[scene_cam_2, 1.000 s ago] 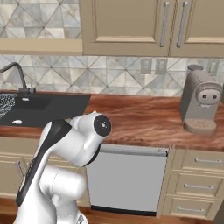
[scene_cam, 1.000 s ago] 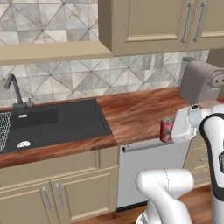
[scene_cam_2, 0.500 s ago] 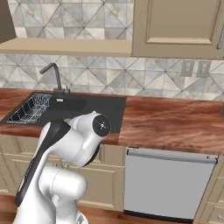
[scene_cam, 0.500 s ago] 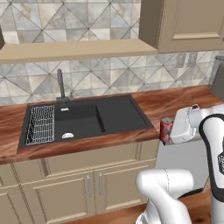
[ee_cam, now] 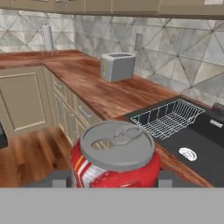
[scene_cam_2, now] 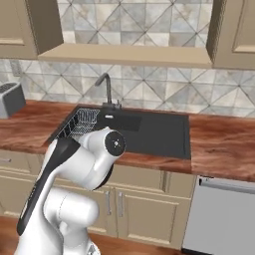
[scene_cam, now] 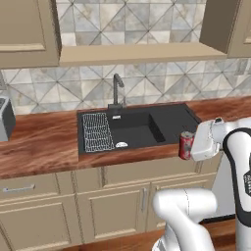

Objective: Four empty soda cans are scattered around the kitchen. Gather all the cans and cluster them next to the stove for recycling.

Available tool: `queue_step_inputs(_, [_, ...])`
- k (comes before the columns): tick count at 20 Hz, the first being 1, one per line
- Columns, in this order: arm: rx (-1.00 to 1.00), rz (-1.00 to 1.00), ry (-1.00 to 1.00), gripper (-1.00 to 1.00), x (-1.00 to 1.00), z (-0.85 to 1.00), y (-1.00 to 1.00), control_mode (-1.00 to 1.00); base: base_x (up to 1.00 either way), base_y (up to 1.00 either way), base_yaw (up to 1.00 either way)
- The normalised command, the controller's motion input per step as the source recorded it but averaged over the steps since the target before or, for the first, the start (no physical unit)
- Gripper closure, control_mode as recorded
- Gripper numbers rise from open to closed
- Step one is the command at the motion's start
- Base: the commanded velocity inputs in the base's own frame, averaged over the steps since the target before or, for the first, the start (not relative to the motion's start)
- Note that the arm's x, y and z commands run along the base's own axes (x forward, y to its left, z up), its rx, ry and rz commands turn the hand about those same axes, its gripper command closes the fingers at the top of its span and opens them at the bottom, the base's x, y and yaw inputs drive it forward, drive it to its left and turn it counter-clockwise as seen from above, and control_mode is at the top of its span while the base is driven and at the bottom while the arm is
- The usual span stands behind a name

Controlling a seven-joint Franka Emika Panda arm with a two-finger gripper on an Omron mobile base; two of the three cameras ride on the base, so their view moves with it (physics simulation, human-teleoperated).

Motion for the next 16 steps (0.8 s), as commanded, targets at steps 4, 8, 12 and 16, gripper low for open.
queue_step_inputs(4, [0.0,0.0,0.0,1.0,0.0,0.0,0.0,1.0,-0.08,0.85,0.15])
queue_step_inputs(8, [0.0,0.0,0.0,1.0,0.0,0.0,0.0,1.0,-0.23,0.83,0.15])
queue_step_inputs(12, [0.0,0.0,0.0,1.0,0.0,0.0,0.0,1.0,-0.21,0.85,0.16])
queue_step_inputs(16, [0.0,0.0,0.0,1.0,0.0,0.0,0.0,1.0,-0.17,0.87,0.15])
